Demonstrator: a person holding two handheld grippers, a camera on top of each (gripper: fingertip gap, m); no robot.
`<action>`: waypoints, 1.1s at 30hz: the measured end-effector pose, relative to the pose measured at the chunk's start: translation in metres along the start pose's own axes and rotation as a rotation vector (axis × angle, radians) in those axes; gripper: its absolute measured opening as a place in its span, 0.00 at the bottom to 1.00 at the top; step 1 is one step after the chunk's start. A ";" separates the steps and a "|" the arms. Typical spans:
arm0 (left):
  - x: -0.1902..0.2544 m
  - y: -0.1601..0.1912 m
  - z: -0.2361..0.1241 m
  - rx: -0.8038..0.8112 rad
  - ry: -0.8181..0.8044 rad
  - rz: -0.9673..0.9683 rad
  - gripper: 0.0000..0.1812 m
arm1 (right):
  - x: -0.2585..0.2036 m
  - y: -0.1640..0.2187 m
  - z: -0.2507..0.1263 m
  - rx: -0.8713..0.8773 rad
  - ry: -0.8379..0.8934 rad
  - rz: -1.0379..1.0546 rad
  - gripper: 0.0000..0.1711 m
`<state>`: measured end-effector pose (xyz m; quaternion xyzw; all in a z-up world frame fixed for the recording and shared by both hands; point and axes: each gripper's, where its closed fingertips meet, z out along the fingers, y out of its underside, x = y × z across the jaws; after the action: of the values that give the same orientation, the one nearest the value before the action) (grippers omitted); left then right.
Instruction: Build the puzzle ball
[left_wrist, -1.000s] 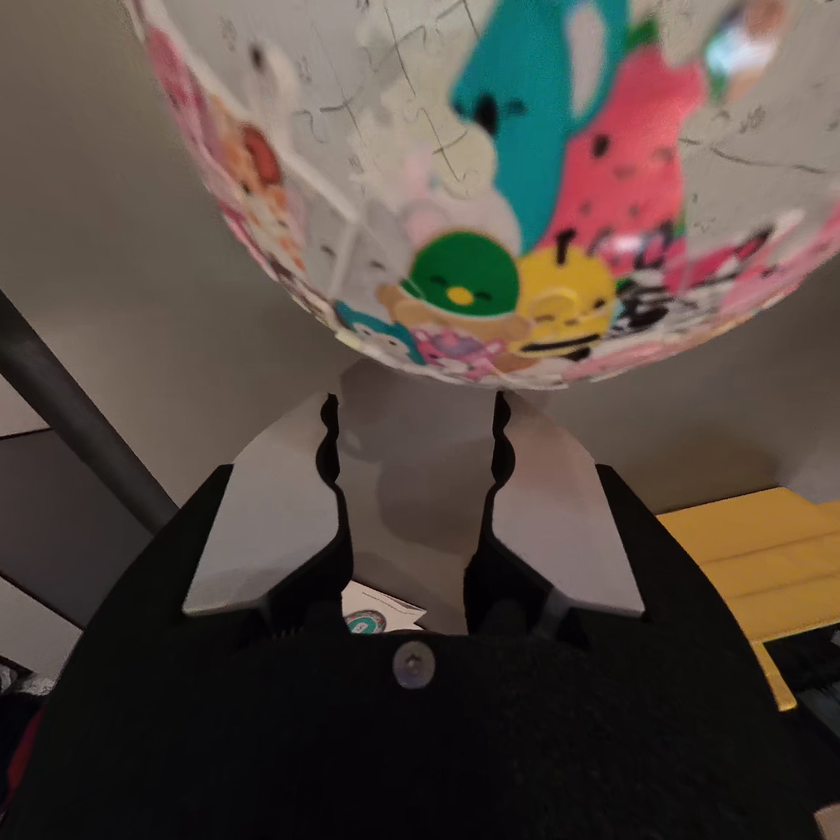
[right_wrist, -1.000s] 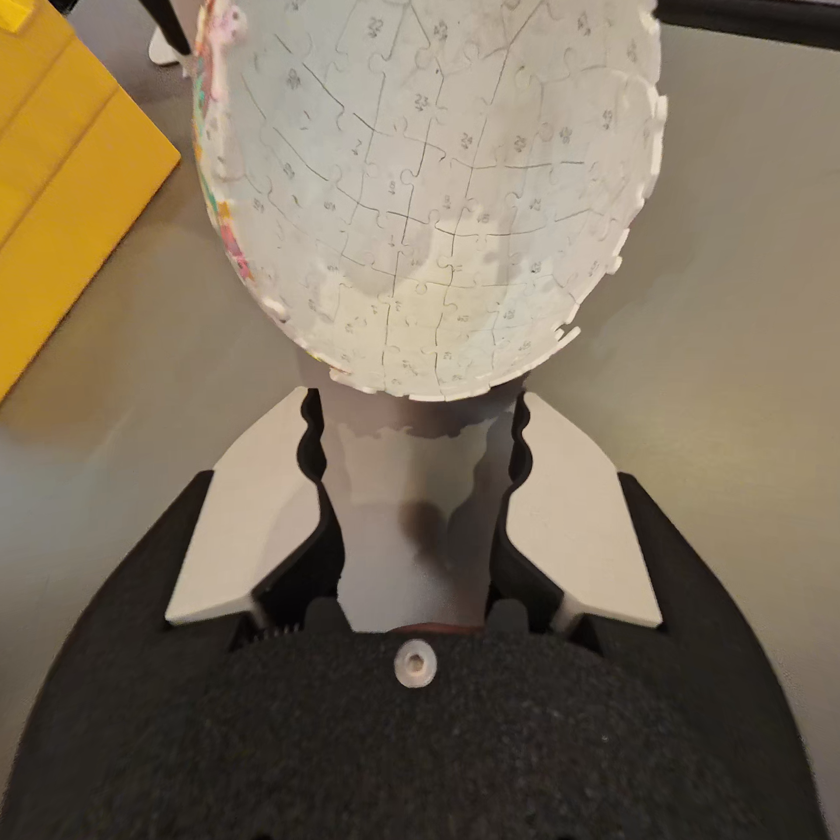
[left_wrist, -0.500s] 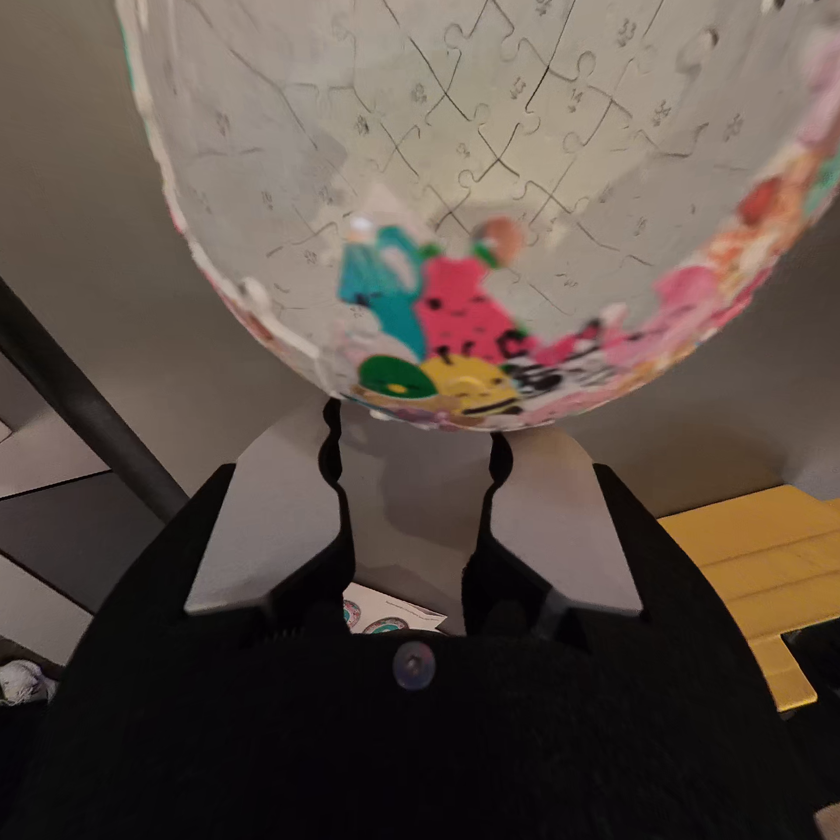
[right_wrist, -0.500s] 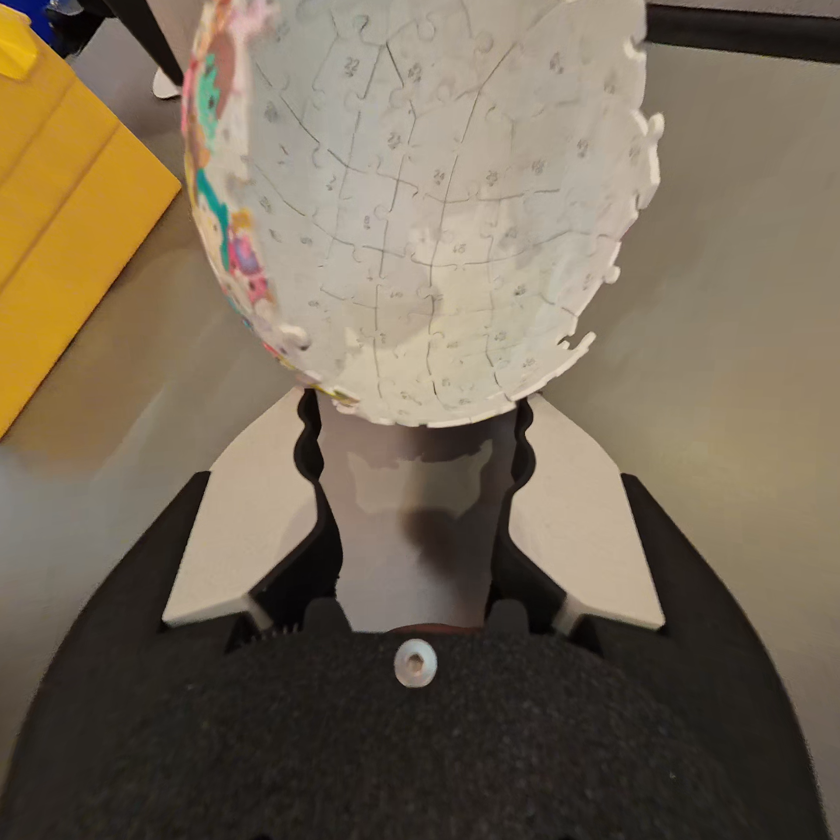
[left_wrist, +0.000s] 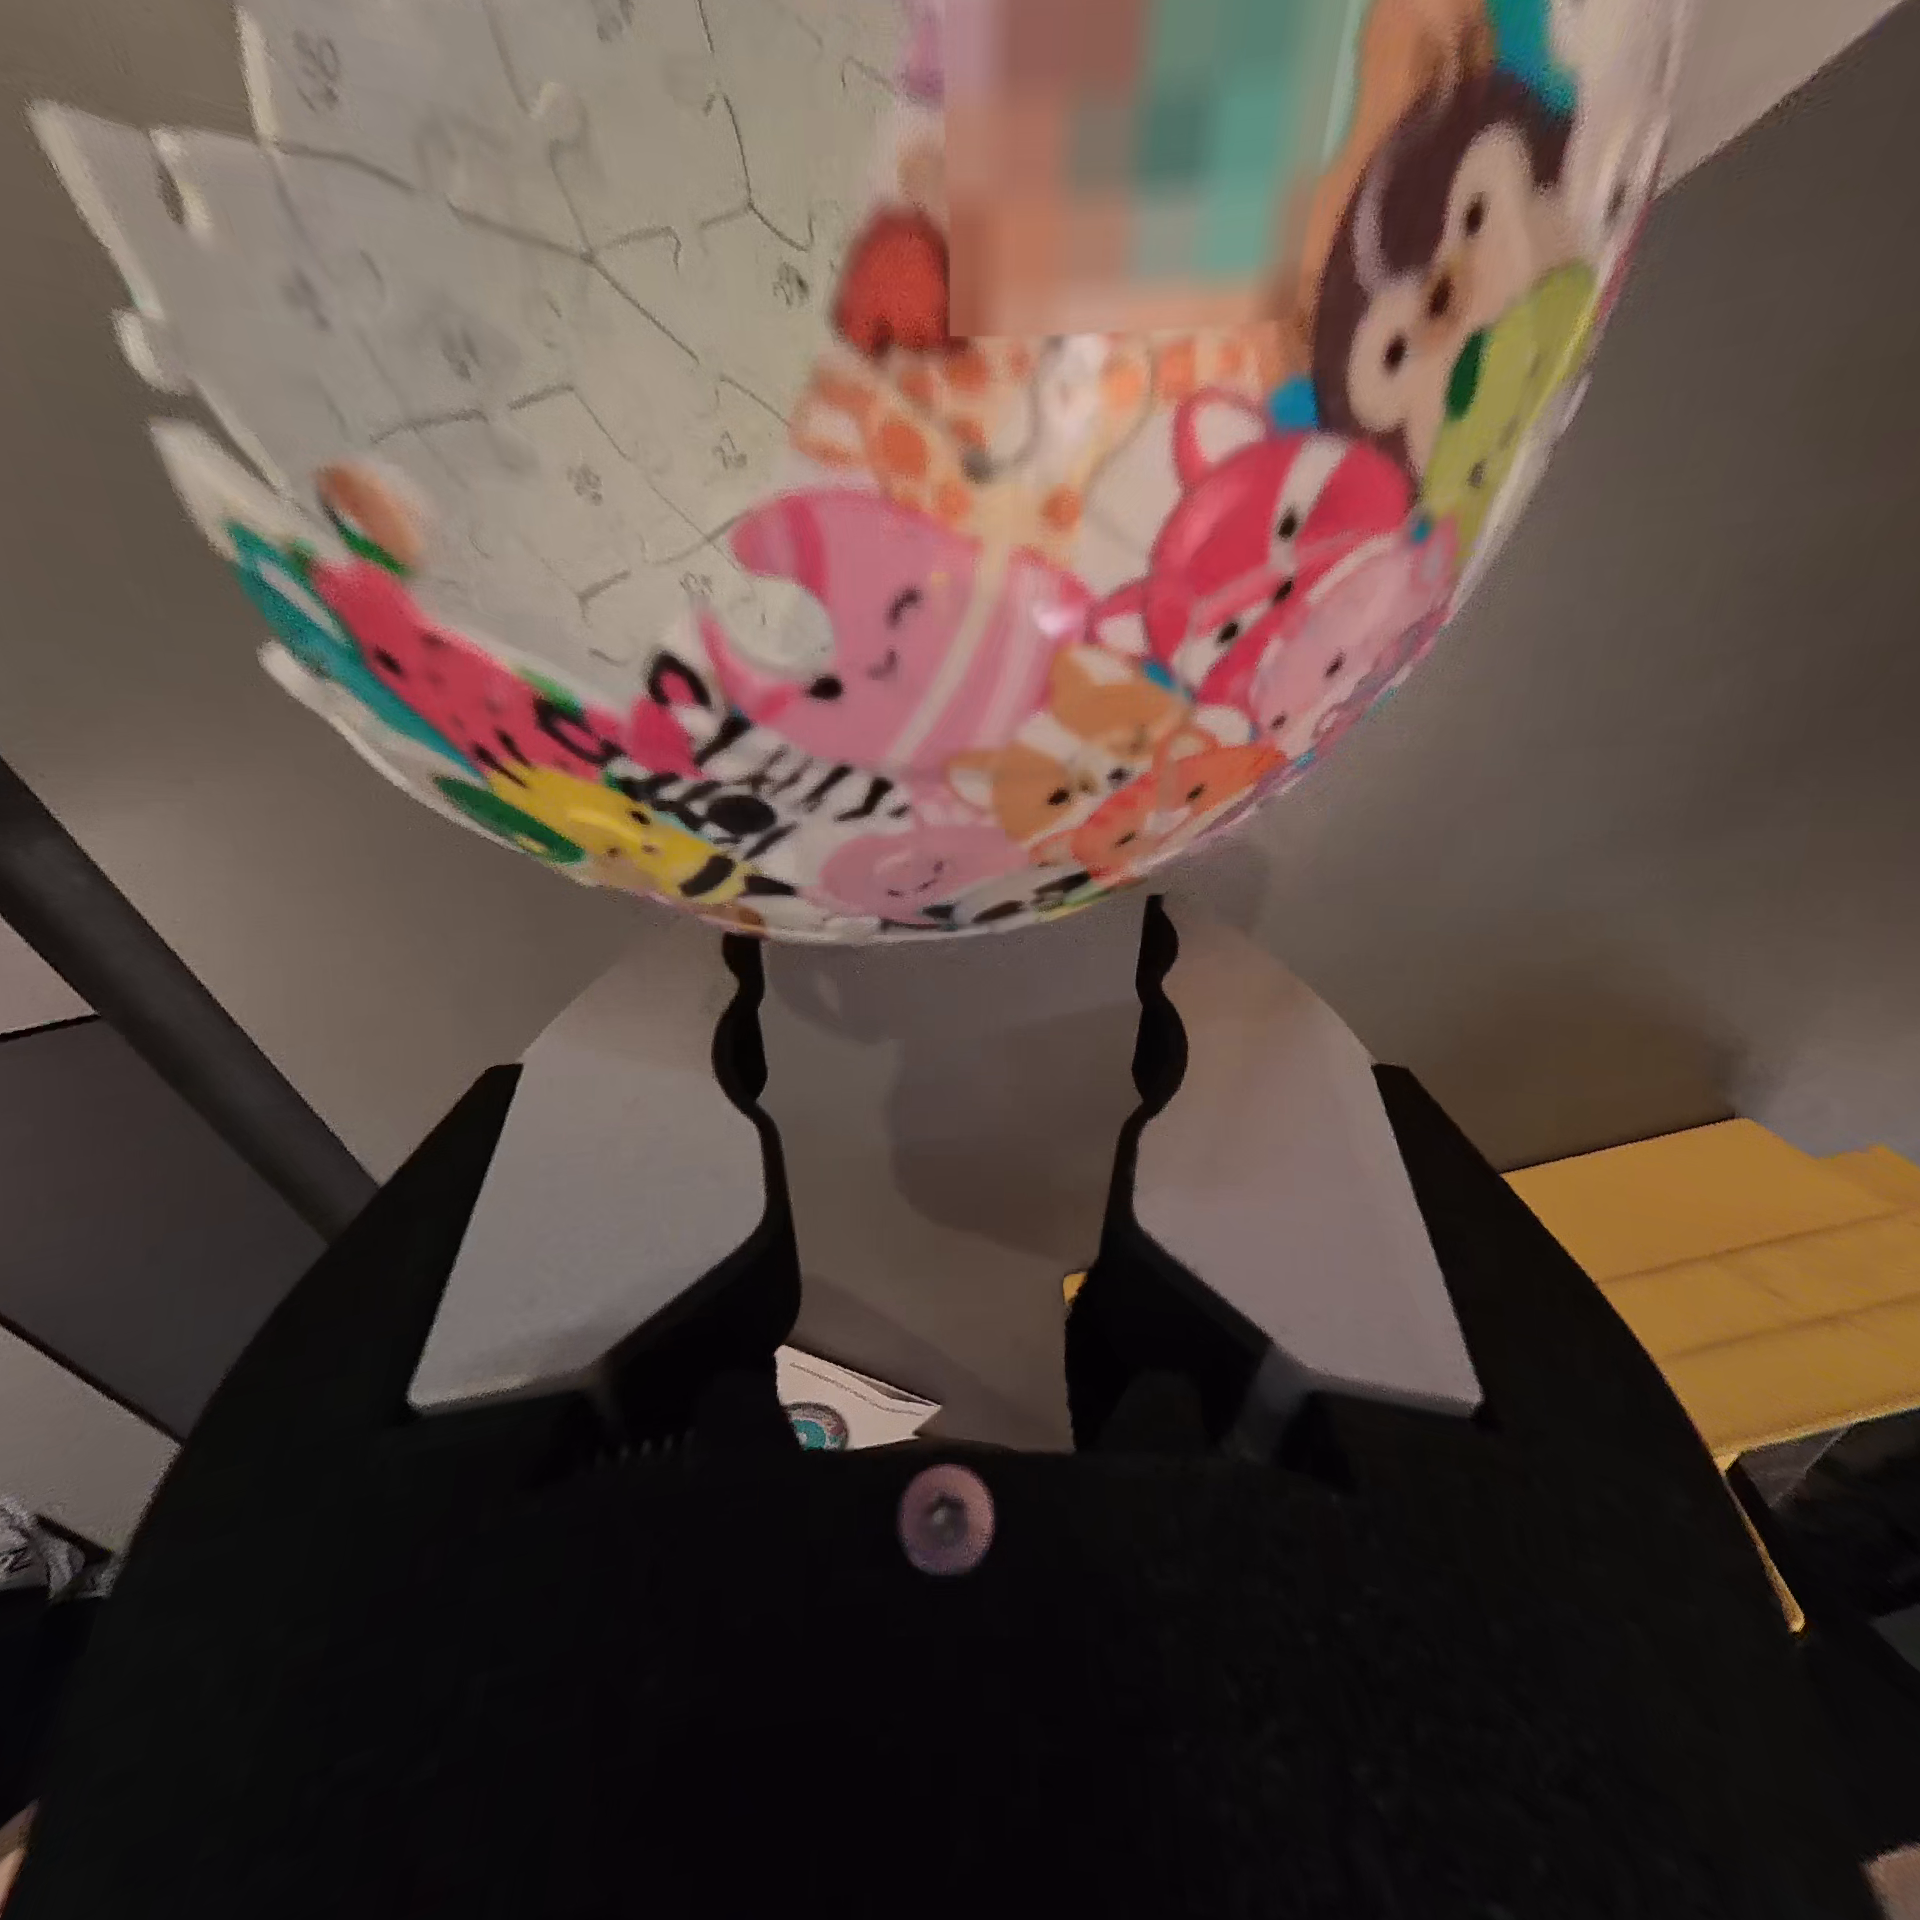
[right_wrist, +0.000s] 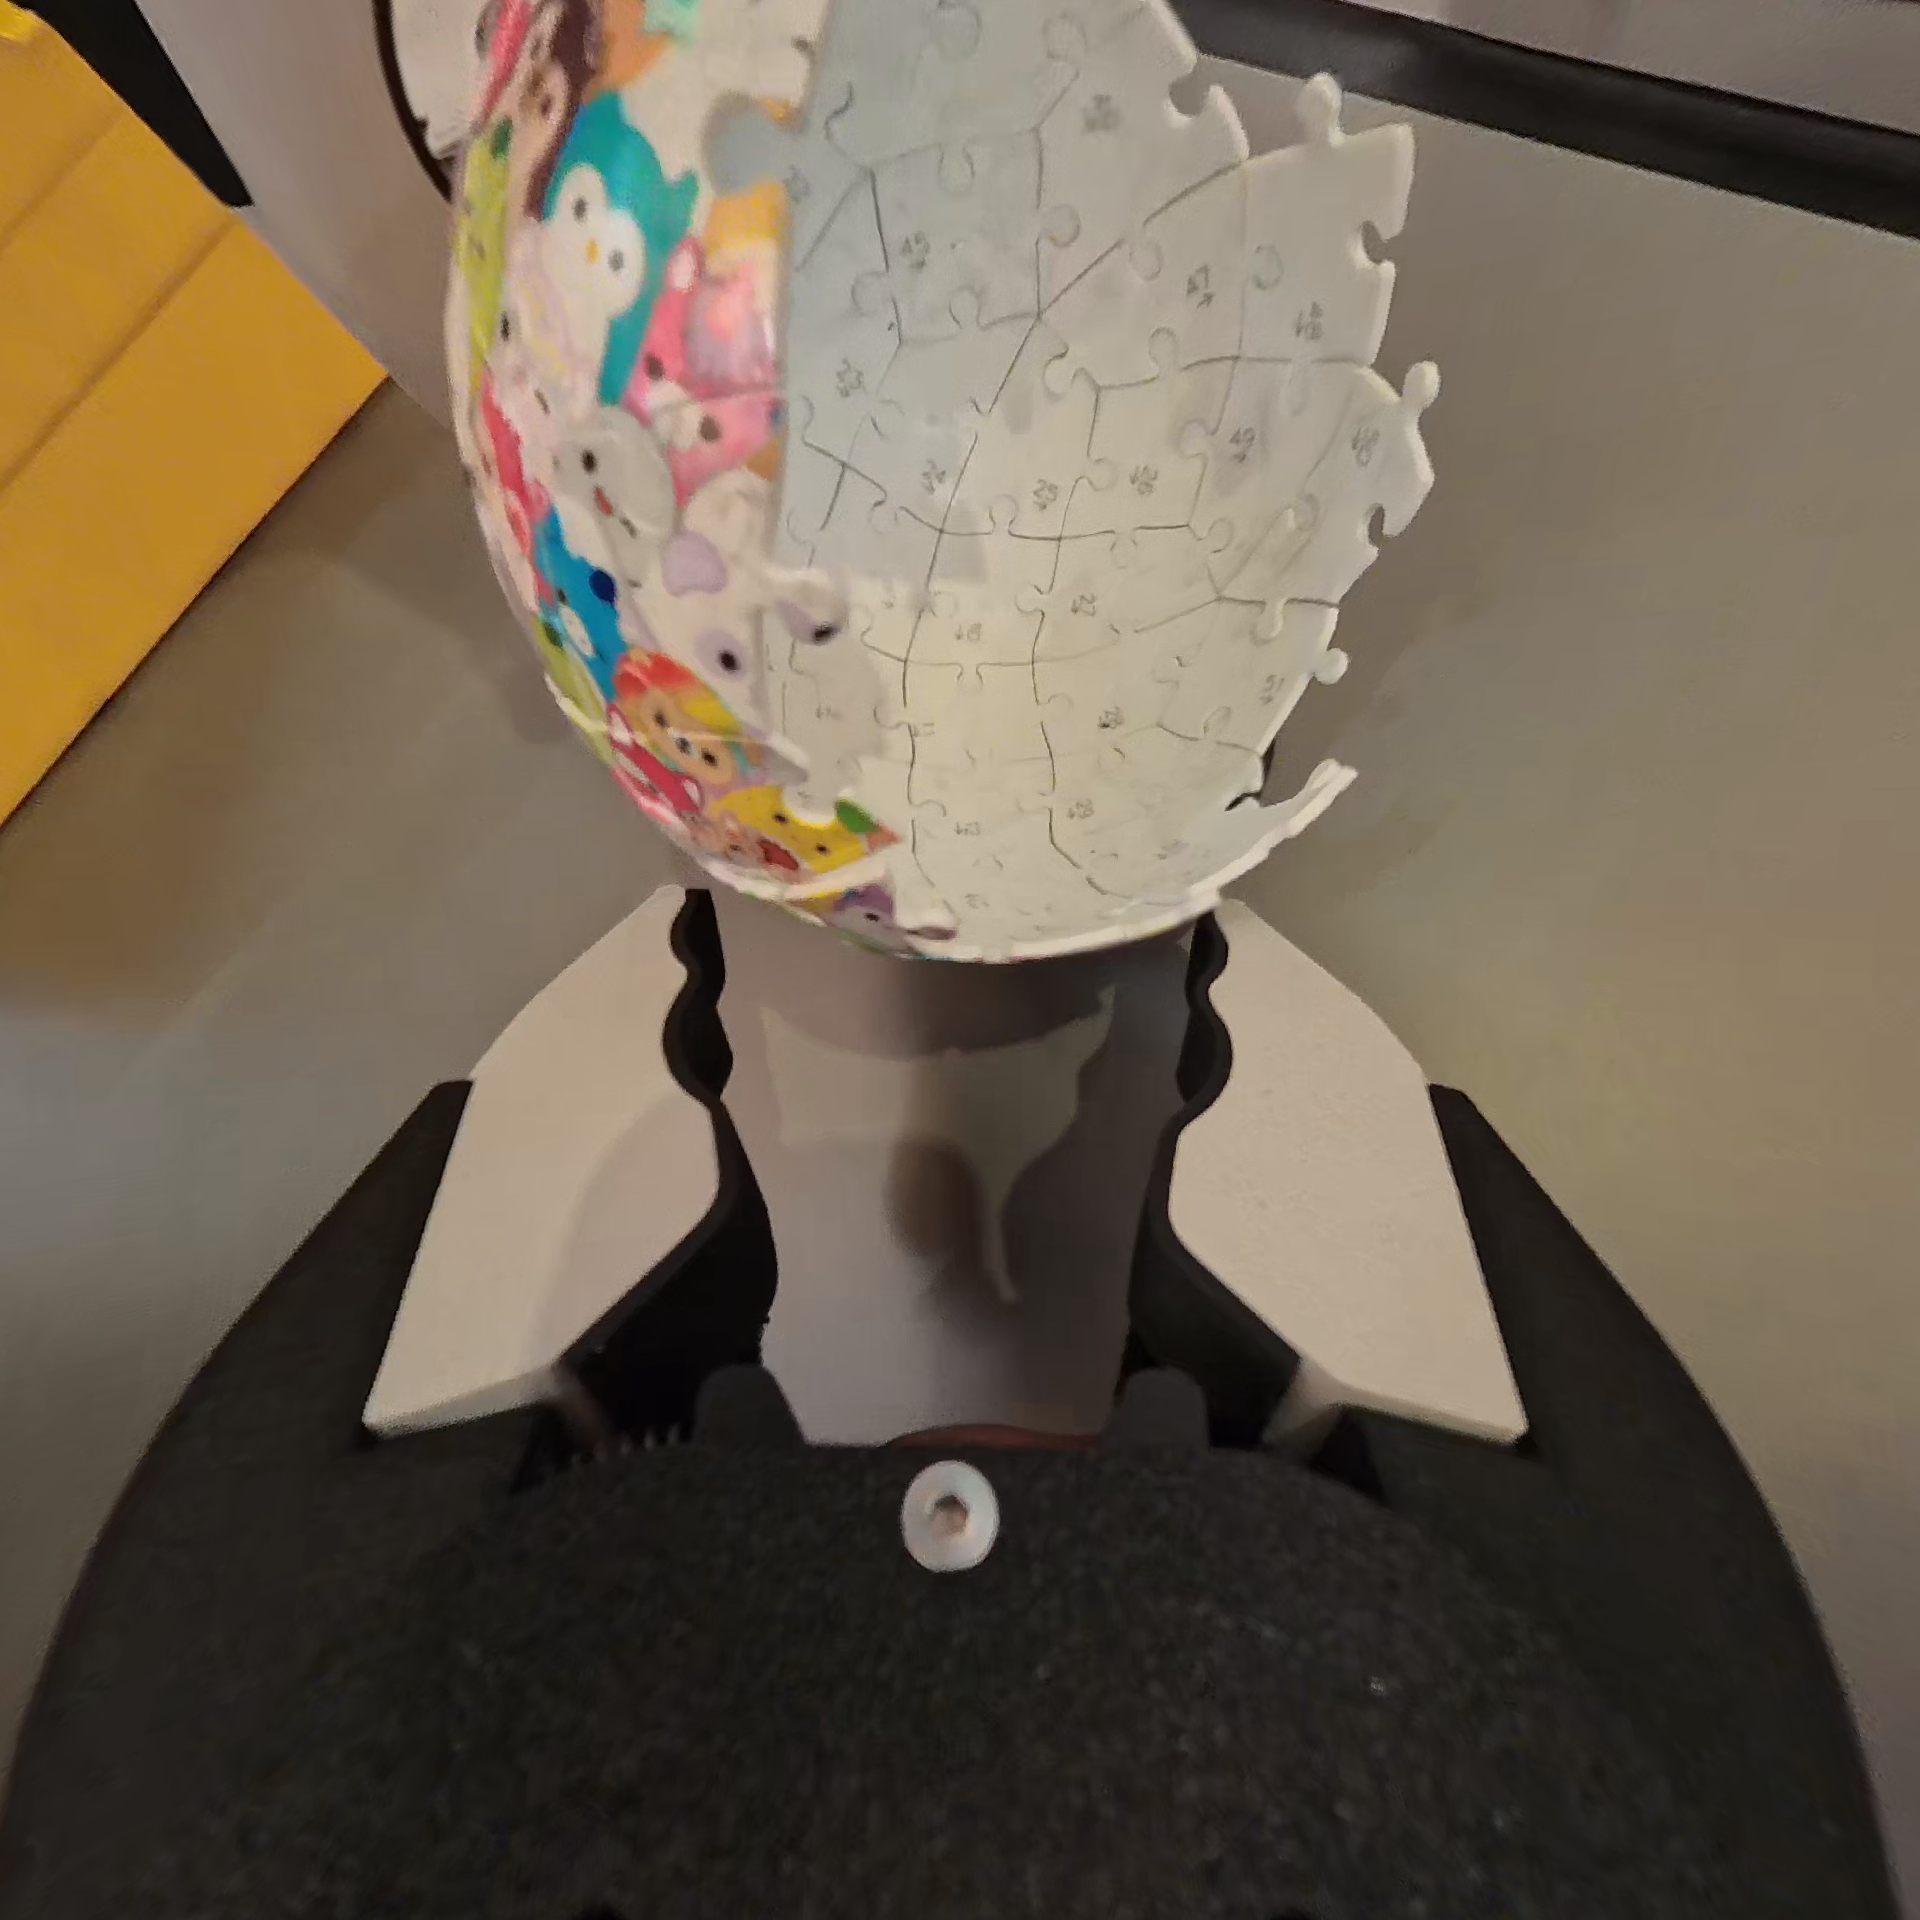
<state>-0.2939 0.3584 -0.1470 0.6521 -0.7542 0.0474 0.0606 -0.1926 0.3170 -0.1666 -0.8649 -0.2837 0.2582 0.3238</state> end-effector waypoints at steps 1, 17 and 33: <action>0.000 0.003 0.002 -0.007 0.004 -0.006 0.39 | 0.001 0.002 -0.001 0.001 0.000 0.004 0.50; 0.000 -0.015 0.004 0.061 0.128 -0.046 0.42 | -0.014 -0.001 0.001 -0.001 -0.062 0.157 0.53; 0.028 -0.004 0.010 0.145 -0.030 -0.088 0.45 | 0.000 -0.011 0.006 -0.054 -0.075 -0.095 0.59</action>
<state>-0.2940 0.3293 -0.1527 0.6878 -0.7204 0.0892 0.0039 -0.2001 0.3264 -0.1627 -0.8485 -0.3433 0.2672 0.3014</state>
